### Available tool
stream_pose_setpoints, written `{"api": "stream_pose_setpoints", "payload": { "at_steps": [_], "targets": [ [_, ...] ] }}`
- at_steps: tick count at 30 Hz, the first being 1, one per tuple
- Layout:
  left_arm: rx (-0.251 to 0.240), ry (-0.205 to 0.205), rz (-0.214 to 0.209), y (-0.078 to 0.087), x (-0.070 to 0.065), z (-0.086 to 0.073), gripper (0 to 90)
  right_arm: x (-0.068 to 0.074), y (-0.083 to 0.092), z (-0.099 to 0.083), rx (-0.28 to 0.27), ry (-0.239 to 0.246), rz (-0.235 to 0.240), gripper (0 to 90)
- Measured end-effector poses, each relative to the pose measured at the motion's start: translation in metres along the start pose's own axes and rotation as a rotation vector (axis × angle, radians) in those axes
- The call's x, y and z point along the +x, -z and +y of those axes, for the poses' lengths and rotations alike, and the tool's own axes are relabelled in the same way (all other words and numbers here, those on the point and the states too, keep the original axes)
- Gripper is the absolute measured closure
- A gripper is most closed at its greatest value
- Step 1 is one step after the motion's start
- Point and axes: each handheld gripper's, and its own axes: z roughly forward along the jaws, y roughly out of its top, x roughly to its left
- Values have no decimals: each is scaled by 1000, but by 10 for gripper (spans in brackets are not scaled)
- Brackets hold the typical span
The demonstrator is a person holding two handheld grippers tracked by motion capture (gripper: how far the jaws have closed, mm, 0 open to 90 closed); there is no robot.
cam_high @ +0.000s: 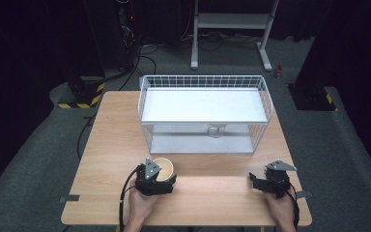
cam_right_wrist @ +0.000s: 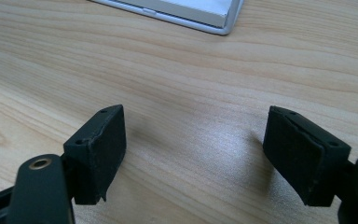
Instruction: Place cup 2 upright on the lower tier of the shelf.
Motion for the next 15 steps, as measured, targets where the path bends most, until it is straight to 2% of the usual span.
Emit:
{"api": "stream_pose_setpoints", "payload": {
  "at_steps": [10,13,15],
  "targets": [
    [3,-2,6,0,-2,1,93,0,0,0,0,1,0,213],
    [10,-21,10,1,-5,4,93,0,0,0,0,1,0,213],
    [12,-34,-13,1,-6,7,93,0,0,0,0,2,2,213]
  ]
}}
